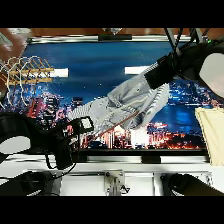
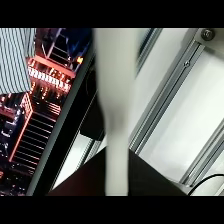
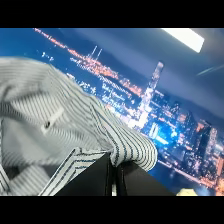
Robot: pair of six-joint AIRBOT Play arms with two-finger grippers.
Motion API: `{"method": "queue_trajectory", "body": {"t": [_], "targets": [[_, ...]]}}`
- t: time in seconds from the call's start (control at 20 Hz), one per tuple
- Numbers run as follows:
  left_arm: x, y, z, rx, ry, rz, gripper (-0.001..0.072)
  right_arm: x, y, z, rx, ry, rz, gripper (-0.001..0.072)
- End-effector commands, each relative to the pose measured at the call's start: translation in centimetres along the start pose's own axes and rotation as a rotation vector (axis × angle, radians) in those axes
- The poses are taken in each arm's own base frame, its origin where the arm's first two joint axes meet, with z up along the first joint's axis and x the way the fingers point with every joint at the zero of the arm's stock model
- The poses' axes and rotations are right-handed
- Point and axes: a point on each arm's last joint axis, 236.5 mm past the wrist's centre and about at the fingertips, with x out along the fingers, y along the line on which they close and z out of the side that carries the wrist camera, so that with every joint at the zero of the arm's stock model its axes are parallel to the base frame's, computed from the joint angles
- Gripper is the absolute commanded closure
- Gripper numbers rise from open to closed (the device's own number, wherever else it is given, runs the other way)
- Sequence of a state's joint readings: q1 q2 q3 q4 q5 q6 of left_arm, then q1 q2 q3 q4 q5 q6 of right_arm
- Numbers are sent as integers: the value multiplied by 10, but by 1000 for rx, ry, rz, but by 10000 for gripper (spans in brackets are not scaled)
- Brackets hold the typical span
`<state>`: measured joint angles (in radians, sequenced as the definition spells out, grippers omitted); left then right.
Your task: Fold the shirts.
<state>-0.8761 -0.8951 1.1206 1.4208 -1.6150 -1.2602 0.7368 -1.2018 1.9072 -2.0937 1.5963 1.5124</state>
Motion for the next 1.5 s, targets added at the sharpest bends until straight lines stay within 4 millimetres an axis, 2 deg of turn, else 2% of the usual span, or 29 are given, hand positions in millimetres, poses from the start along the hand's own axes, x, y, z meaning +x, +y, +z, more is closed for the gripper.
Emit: {"method": "queue_trajectory", "body": {"t": [0.0, 0.1, 0.2, 0.35, 0.45, 0.55, 0.65, 0.75, 0.95, 1.1, 1.25, 1.35, 1.45], "targets": [[10, 2, 13, 121, -12, -14, 652, -1, -1, 8, -41, -34, -5, 630], [26, 6, 29, 145, -22, -25, 653, -1, 8, 9, -84, -40, 30, 630], [44, 5, 40, 167, -13, -66, 653, -1, 9, 9, -102, -40, 32, 630], [67, 21, 61, 138, -41, -48, 652, -1, 12, 9, -102, -41, 47, 630], [71, 43, 78, 69, -109, -8, 652, -1, 13, 7, -98, -32, 53, 630], [70, 63, 87, -22, -168, -5, 653, -3, 12, 5, -90, -29, 50, 630], [68, 81, 96, -120, -239, -38, 653, -9, 10, 11, -84, -65, 54, 630], [67, 91, 106, -172, -310, -99, 653, -19, 9, 20, -71, -127, 68, 630], [60, 82, 123, -129, -394, -170, 652, -28, 19, 17, -39, -134, 131, 629], [63, 62, 127, -18, -387, -184, 653, -24, 37, 15, -33, -111, 196, 630], [64, 48, 140, 30, -412, -175, 653, -13, 58, 13, -40, -73, 253, 630], [61, 53, 152, 24, -458, -143, 653, -9, 71, 14, -44, -60, 293, 630], [59, 63, 155, 5, -482, -119, 653, -8, 72, 14, -29, -56, 298, 630]]}}
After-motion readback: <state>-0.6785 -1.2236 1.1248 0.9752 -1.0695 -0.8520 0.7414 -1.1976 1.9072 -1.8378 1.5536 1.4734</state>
